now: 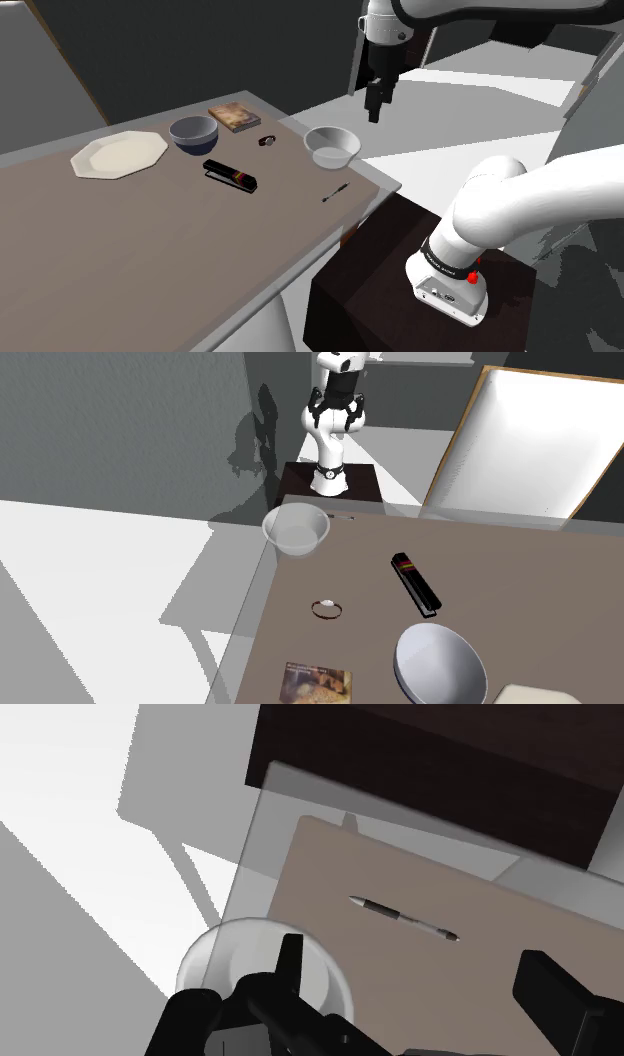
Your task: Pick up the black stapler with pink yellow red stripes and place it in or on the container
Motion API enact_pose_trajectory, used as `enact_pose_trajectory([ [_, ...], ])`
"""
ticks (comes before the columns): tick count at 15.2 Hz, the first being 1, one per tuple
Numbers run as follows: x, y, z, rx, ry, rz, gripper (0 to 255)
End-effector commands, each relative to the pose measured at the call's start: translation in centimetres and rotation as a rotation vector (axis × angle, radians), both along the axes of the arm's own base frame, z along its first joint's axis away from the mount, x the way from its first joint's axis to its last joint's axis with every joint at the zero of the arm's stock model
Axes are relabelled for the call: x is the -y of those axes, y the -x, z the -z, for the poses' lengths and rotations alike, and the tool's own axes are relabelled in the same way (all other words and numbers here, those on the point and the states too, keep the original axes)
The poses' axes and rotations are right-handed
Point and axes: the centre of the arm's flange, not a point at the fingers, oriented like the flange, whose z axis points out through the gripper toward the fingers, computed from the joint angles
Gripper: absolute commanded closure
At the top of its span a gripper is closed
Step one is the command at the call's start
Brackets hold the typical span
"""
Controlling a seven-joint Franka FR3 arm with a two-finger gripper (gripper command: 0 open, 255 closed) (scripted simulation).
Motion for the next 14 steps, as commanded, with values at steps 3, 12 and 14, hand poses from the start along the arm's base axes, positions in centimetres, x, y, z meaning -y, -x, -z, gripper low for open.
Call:
enact_pose_trajectory([
  [3,-1.0,-1.8,1.5,0.005,-0.009,-0.007,0],
  [12,-5.6,-9.7,8.0,0.028,-0.051,-0.036,0],
  [14,-6.6,-11.5,9.4,0.033,-0.060,-0.043,0],
])
